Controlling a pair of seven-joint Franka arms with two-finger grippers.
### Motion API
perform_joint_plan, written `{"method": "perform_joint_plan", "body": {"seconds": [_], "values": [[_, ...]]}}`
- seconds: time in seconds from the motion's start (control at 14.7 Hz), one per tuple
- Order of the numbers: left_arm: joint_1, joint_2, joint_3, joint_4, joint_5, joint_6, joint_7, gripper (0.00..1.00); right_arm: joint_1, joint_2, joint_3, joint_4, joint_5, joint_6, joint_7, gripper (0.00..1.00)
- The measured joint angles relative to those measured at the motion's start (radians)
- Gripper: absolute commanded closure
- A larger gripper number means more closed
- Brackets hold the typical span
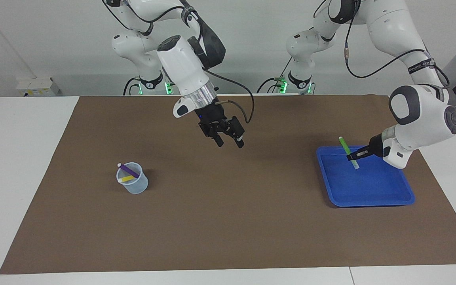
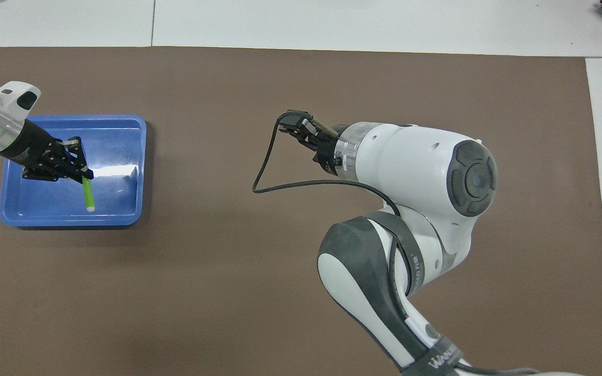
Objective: Transfer and insert pens with both arms
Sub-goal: 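Lift the green pen with the left gripper while the right gripper approaches, then extend the green pen toward the right gripper with the left gripper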
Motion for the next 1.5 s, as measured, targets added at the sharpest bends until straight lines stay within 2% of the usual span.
{"method": "perform_joint_plan", "body": {"seconds": [0.27,0.54,0.95,1.5], "values": [[-0.016,-0.001,-0.002,-0.008,-0.080,-0.029,-0.127,0.96,0.003,0.000,-0.001,0.001,0.000,0.000,0.078,0.12],[-0.102,-0.001,-0.005,-0.024,-0.151,-0.020,-0.341,0.96,0.003,0.000,-0.002,0.010,0.002,0.000,0.109,0.13],[-0.181,-0.002,-0.005,-0.038,-0.352,0.022,-0.656,0.98,0.029,0.010,0.000,0.011,0.017,0.000,0.126,0.15],[-0.272,-0.006,-0.006,-0.049,-0.548,0.073,-0.907,0.98,0.058,0.024,0.000,0.000,0.017,0.000,0.124,0.25]]}}
